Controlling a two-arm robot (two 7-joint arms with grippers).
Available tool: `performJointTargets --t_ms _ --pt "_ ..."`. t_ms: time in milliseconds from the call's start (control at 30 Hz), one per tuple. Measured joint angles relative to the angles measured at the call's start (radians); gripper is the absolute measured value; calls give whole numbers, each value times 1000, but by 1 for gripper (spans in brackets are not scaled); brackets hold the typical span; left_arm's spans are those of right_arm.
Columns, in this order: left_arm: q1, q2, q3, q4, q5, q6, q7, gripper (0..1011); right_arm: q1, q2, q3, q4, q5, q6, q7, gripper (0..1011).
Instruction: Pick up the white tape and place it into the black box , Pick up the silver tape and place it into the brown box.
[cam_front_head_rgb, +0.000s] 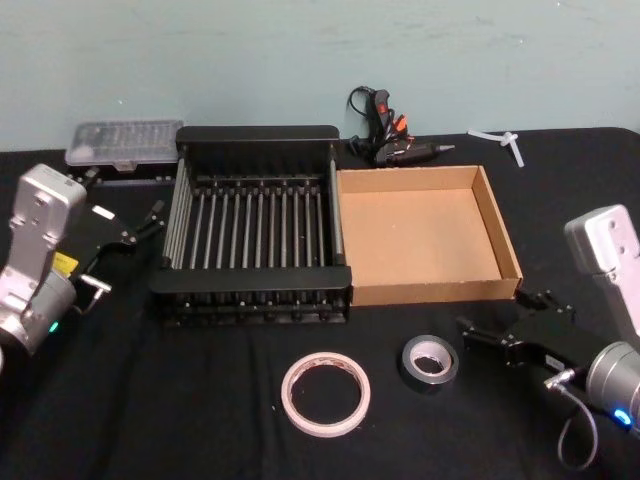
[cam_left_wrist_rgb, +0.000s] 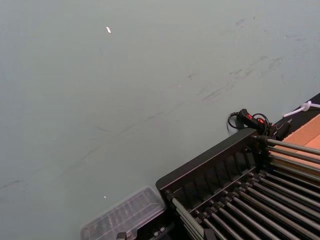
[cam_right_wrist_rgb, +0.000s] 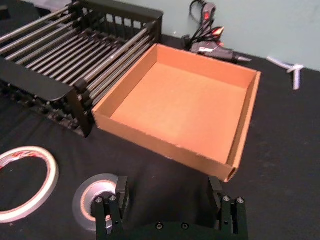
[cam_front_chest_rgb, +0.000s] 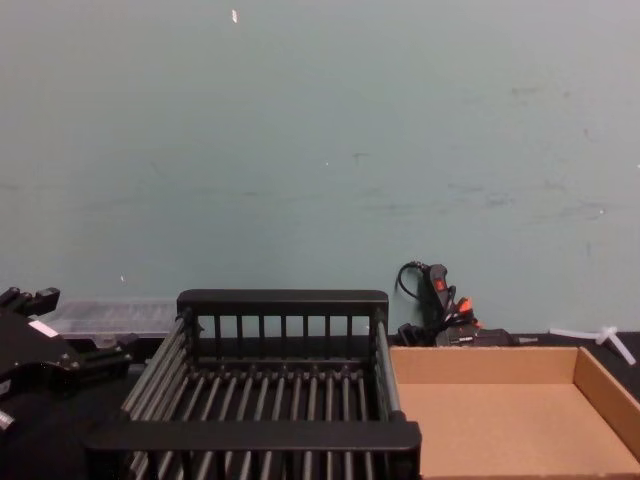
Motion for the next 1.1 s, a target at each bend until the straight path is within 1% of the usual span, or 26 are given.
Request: performJointTargets --t_ms 167,367,600,900,1100 --pt "0 0 0 0 0 0 0 1001 5 -13 -16 1 -12 30 13 1002" --pt "0 0 0 0 0 0 0 1001 10 -25 -32 10 -30 54 27 1002" --pt "0 0 0 0 0 0 0 1001 19 -40 -40 27 -45 70 40 1002" --pt "0 0 0 0 0 0 0 1001 52 -74 -57 64 -70 86 63 1002" --pt "0 0 0 0 0 0 0 1001 68 -85 -66 79 -87 97 74 1002"
